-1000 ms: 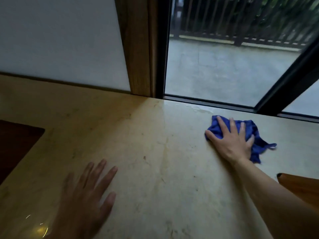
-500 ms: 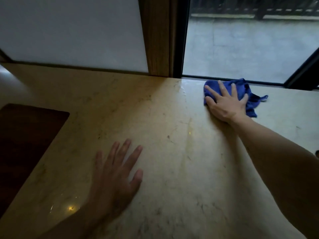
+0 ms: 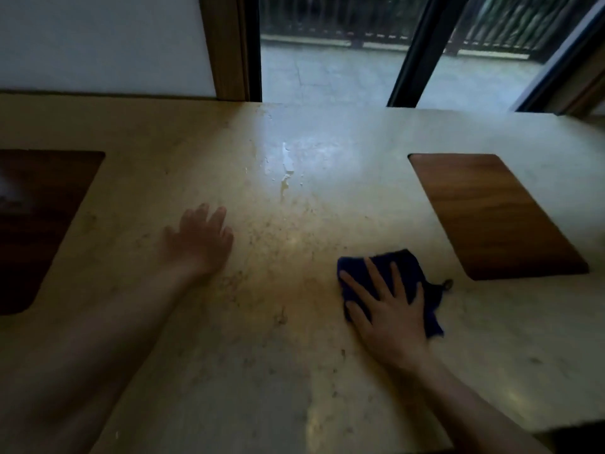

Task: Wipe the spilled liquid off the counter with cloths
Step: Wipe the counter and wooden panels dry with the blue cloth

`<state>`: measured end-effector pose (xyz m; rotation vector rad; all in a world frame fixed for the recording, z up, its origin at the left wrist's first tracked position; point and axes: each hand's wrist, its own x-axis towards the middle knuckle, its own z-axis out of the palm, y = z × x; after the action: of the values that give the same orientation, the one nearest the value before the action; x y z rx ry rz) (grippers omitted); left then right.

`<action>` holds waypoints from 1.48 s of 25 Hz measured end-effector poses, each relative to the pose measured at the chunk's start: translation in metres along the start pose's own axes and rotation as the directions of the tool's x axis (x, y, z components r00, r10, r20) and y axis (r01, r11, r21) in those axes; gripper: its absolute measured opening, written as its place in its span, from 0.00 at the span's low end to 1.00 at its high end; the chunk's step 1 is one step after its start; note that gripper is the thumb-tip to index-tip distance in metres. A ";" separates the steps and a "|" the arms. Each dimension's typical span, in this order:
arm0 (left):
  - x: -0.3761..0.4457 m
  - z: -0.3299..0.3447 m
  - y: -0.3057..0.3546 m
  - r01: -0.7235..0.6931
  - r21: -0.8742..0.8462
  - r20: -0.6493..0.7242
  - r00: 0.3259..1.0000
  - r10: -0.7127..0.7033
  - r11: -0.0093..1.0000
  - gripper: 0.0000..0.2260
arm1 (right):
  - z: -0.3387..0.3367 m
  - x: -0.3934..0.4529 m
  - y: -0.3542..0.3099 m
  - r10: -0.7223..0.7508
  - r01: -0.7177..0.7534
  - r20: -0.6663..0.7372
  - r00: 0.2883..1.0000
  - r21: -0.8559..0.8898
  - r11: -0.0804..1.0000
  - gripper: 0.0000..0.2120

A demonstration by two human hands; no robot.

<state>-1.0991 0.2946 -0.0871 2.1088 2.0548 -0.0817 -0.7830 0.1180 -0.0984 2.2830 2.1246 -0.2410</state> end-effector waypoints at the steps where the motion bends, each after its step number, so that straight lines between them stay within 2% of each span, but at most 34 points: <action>1: -0.019 0.000 -0.005 -0.026 0.020 0.022 0.999 0.025 0.999 0.24 | 0.005 -0.043 0.000 0.017 -0.017 -0.016 1.000 -0.003 1.000 0.25; 2: -0.033 -0.002 -0.010 -0.050 0.026 0.036 0.998 0.049 0.998 0.23 | 0.010 -0.079 -0.002 0.035 -0.035 -0.037 0.999 -0.014 0.999 0.25; 4: -0.048 -0.014 -0.021 -0.077 -0.012 0.083 0.993 0.078 0.997 0.23 | 0.015 -0.130 -0.012 0.118 -0.118 0.007 0.993 -0.007 0.993 0.25; 7: -0.055 -0.024 -0.029 -0.130 -0.003 0.166 0.978 0.129 0.991 0.23 | 0.015 -0.157 -0.029 0.173 -0.172 0.077 0.982 -0.014 0.985 0.25; 10: -0.040 -0.024 -0.040 -0.181 0.057 0.111 0.978 0.174 0.982 0.22 | 0.015 -0.157 -0.050 0.089 -0.087 0.028 0.996 -0.057 0.995 0.25; 12: -0.014 -0.023 -0.049 -0.204 0.093 0.041 0.979 0.201 0.974 0.23 | 0.018 -0.147 -0.064 0.014 -0.008 0.063 0.998 -0.094 0.996 0.28; 14: 0.023 -0.021 -0.056 -0.238 0.090 -0.044 0.969 0.243 0.967 0.24 | 0.019 -0.119 -0.068 -0.002 0.010 0.073 0.997 -0.110 0.994 0.32; 15: 0.041 -0.022 -0.058 -0.252 0.086 -0.072 0.963 0.258 0.964 0.26 | 0.020 -0.100 -0.069 -0.005 0.010 0.041 0.999 -0.127 0.992 0.33; 18: 0.089 -0.021 -0.061 -0.245 0.112 -0.038 0.967 0.251 0.963 0.33 | 0.016 -0.037 -0.073 -0.040 0.037 -0.016 0.999 -0.130 0.991 0.32; 21: 0.098 -0.013 -0.060 -0.244 0.134 -0.047 0.967 0.252 0.960 0.29 | 0.008 0.051 -0.081 -0.070 0.066 -0.057 0.996 -0.056 0.996 0.30; 23: 0.098 -0.009 -0.061 -0.225 0.126 -0.061 0.970 0.234 0.966 0.27 | -0.001 0.129 -0.084 -0.058 0.061 -0.079 0.995 0.036 0.998 0.28; 25: 0.097 -0.007 -0.058 -0.219 0.102 -0.084 0.970 0.228 0.970 0.27 | -0.017 0.216 -0.084 -0.013 0.021 -0.153 0.988 0.048 0.999 0.26; 29: 0.098 -0.004 -0.057 -0.243 0.040 -0.126 0.961 0.246 0.969 0.29 | -0.046 0.396 -0.081 0.117 -0.113 -0.040 0.992 0.076 0.991 0.26; 32: 0.100 -0.001 -0.061 -0.272 0.024 -0.170 0.947 0.272 0.962 0.30 | -0.060 0.499 -0.094 0.119 -0.117 -0.013 0.993 0.113 0.987 0.26; 34: 0.100 0.000 -0.062 -0.290 0.023 -0.197 0.937 0.289 0.957 0.31 | -0.064 0.540 -0.111 0.086 -0.087 0.009 0.996 0.091 0.992 0.26; 37: 0.099 -0.002 -0.060 -0.270 0.021 -0.148 0.951 0.270 0.963 0.32 | -0.064 0.559 -0.135 -0.004 0.004 0.009 1.000 0.062 0.998 0.25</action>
<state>-1.1555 0.3930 -0.1083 2.4417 1.8164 0.1203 -0.8741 0.6897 -0.0900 2.3060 2.1476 -0.3203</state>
